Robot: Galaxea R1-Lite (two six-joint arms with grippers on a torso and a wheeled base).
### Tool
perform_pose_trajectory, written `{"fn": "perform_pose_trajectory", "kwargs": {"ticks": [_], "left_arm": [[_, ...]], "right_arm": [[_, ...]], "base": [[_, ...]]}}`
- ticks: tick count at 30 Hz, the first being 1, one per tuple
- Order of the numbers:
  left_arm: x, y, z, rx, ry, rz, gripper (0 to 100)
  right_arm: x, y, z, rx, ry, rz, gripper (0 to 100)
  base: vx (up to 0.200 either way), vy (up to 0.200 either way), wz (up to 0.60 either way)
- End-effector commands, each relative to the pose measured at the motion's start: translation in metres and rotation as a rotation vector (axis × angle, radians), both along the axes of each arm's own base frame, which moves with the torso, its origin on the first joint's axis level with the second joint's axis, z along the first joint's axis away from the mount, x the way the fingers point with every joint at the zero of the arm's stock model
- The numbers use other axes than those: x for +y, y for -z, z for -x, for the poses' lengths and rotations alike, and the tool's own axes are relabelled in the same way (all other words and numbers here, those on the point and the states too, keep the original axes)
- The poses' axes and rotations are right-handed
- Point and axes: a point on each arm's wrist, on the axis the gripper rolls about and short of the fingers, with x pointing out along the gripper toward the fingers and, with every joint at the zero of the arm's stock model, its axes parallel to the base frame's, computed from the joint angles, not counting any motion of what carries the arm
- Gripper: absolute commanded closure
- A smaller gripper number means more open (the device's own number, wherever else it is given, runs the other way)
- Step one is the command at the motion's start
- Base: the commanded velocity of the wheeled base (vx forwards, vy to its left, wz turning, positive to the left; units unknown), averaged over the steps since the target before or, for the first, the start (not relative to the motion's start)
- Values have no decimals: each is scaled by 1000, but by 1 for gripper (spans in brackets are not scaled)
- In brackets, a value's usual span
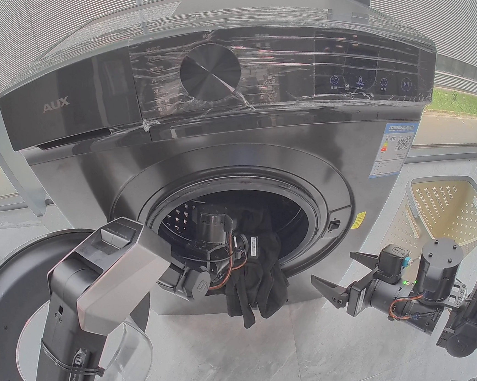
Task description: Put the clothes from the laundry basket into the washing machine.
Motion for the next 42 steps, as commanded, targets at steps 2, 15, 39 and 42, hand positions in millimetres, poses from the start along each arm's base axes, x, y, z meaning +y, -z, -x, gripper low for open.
{"fn": "perform_pose_trajectory", "kwargs": {"ticks": [2,15,39,42], "left_arm": [[-2,-27,-18,-117,-48,88,100],[-6,-47,-42,-256,-109,161,0],[22,-13,22,57,-36,-46,0],[21,-1,21,80,-26,-59,0]], "right_arm": [[0,0,0,-4,0,-3,0],[0,0,0,-4,2,-3,0],[1,6,21,57,-148,7,0],[1,6,21,57,-146,7,0]], "base": [[0,0,0],[0,0,0],[0,0,0],[0,0,0]]}}
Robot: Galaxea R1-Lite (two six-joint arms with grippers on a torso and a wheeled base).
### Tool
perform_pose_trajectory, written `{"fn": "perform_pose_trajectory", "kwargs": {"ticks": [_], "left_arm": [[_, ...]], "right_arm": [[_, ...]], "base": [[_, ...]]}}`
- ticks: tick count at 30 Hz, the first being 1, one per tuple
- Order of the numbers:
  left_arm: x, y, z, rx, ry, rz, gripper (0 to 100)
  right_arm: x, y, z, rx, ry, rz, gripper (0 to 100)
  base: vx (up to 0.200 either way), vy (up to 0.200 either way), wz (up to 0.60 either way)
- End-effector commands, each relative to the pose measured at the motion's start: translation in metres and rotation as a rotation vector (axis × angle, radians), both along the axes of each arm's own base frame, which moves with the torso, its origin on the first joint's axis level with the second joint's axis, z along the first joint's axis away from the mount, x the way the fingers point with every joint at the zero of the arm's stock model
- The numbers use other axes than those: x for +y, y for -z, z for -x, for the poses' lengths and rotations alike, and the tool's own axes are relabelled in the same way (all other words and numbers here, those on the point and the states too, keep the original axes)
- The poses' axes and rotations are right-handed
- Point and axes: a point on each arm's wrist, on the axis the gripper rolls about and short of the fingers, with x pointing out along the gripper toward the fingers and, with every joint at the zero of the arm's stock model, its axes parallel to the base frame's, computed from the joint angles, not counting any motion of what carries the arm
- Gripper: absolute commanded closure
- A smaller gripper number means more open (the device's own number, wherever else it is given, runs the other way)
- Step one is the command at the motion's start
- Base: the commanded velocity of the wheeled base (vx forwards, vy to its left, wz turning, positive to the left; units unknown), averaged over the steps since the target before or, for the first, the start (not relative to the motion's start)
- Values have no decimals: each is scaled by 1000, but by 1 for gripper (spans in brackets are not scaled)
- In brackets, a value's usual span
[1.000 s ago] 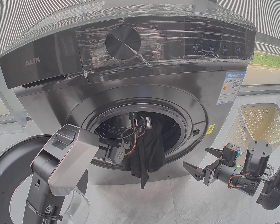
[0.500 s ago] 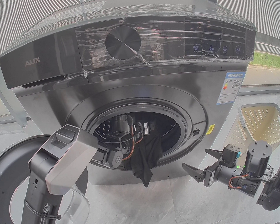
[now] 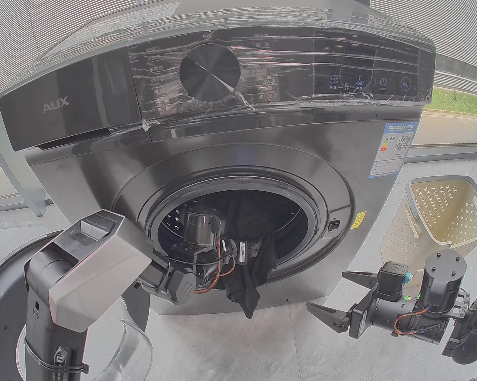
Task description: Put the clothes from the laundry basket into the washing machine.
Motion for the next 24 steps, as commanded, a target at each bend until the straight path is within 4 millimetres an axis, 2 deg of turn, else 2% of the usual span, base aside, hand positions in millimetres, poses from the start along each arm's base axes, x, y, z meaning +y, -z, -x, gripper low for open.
{"fn": "perform_pose_trajectory", "kwargs": {"ticks": [1,6,7,10,14,17,20,24], "left_arm": [[-1,16,2,35,11,-15,0],[-2,35,-1,68,11,-33,0],[-2,39,-2,71,8,-35,100],[-2,43,-3,82,9,-42,100],[-3,39,-6,61,8,-29,100],[-9,21,-16,-6,-3,19,100],[-18,-6,-30,-119,-22,97,100],[-22,-18,-46,-205,-74,149,100]], "right_arm": [[0,0,0,0,-1,0,0],[1,0,0,-1,-3,-1,0],[1,0,1,-1,-4,-1,0],[1,-1,1,-2,-4,-2,0],[1,0,0,-2,-4,-2,0],[1,-1,0,-3,-4,-3,0],[1,-1,-1,-5,-1,-4,0],[0,-1,-1,-5,1,-4,0]], "base": [[0,0,0],[0,0,0],[0,0,0],[0,0,0],[0,0,0],[0,0,0],[0,0,0],[0,0,0]]}}
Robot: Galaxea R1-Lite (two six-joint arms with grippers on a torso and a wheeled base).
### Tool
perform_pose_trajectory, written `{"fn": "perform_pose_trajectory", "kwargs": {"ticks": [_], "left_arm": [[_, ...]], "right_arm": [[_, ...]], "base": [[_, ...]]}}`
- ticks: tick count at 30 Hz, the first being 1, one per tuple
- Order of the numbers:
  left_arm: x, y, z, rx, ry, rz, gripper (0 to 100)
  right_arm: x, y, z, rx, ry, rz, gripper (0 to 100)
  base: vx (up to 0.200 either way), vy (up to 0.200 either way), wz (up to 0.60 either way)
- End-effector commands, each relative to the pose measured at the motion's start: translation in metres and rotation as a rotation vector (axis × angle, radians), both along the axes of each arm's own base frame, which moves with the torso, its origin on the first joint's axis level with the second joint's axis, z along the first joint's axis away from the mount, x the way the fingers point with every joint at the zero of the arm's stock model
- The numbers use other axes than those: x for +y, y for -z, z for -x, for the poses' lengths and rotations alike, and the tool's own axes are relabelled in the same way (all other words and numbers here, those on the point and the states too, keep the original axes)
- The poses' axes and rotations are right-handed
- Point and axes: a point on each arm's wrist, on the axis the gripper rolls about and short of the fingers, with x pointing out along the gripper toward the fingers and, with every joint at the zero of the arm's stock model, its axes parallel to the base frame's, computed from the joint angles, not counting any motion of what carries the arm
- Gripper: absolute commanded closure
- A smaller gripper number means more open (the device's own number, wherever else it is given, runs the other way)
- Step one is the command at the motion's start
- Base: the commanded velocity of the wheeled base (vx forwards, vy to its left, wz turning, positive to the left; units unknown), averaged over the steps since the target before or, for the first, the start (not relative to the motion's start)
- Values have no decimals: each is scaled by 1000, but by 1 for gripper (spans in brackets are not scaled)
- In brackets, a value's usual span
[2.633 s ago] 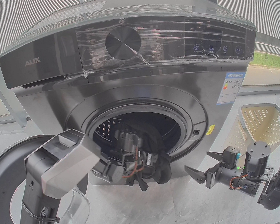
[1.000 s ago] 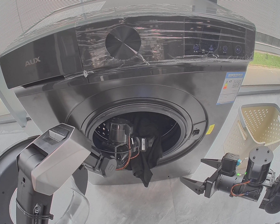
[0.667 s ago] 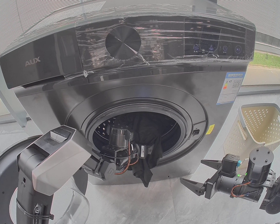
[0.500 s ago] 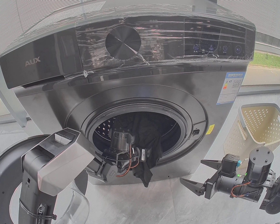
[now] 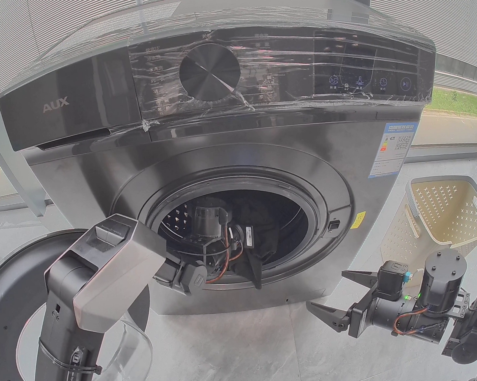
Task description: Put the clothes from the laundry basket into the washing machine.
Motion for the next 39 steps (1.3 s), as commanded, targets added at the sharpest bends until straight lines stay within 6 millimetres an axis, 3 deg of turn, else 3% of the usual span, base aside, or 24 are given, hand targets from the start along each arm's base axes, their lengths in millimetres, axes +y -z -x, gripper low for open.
{"fn": "perform_pose_trajectory", "kwargs": {"ticks": [1,5,6,14,23,33,34,39], "left_arm": [[-4,-18,-22,-117,-55,75,100],[-2,-16,-27,-132,-65,83,100],[-2,-15,-26,-127,-63,81,0],[0,-16,-2,-56,-27,46,0],[-5,6,19,39,58,-1,0],[-2,46,7,85,44,-58,0],[0,46,5,82,39,-60,100],[-2,37,-3,44,34,-37,100]], "right_arm": [[0,-1,-1,-3,2,-2,0],[-1,0,-1,-2,4,-1,0],[-1,-1,-1,-3,4,-2,0],[-1,-1,-1,-3,5,-2,0],[0,0,-2,-3,5,-2,0],[0,-1,-1,-5,2,-4,0],[0,-1,-1,-5,2,-4,0],[1,-1,-1,-4,1,-3,0]], "base": [[0,0,0],[0,0,0],[0,0,0],[0,0,0],[0,0,0],[0,0,0],[0,0,0],[0,0,0]]}}
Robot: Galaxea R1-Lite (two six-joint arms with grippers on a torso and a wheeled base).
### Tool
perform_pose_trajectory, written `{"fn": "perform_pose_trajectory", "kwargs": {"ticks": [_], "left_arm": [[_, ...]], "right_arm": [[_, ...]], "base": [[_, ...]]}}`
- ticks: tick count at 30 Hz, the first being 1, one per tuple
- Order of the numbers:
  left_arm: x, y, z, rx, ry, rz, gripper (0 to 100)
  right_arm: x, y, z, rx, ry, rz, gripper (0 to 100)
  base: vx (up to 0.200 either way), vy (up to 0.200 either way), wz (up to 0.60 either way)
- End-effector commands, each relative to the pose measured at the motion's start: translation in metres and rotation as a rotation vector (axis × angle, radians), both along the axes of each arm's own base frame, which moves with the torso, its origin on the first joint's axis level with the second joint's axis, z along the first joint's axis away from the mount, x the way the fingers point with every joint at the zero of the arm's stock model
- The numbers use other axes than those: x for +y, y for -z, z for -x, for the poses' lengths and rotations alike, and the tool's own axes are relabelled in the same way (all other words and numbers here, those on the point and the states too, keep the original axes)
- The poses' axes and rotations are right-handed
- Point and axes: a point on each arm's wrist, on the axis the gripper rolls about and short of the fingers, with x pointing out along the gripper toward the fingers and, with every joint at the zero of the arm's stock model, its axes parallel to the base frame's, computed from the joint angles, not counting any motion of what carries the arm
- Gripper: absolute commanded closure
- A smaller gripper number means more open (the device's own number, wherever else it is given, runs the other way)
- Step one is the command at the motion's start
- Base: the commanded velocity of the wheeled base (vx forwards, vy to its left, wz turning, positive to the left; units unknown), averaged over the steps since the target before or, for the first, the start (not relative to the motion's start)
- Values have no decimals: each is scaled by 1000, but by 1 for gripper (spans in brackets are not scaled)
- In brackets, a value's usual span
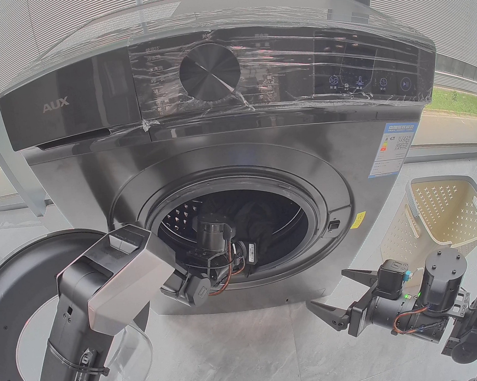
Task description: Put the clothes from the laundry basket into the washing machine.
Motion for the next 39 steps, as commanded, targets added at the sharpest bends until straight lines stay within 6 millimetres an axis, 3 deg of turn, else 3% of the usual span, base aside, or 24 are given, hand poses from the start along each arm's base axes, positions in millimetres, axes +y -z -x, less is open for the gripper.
{"fn": "perform_pose_trajectory", "kwargs": {"ticks": [1,6,10,18,20,30,31,36,39], "left_arm": [[0,3,-6,-11,-7,7,100],[-2,-33,-30,-165,-80,101,100],[2,-41,-45,-236,-125,135,100],[16,-42,-75,-306,-210,159,100],[17,-35,-77,-290,-216,149,100],[19,-38,-78,-295,-219,149,100],[19,-38,-78,-295,-219,149,0],[14,-43,-74,-296,-211,159,0],[10,-48,-59,-253,-193,144,0]], "right_arm": [[0,0,0,1,-2,1,0],[1,0,0,1,-3,1,0],[1,0,1,1,-6,1,0],[0,0,0,2,-1,0,0],[0,1,0,4,-1,2,0],[2,1,1,3,-7,1,0],[1,1,1,3,-6,1,0],[1,1,1,4,-4,2,0],[0,1,0,3,-1,1,0]], "base": [[0,0,0],[0,0,0],[0,0,0],[0,0,0],[0,0,0],[0,0,0],[0,0,0],[0,0,0],[0,0,0]]}}
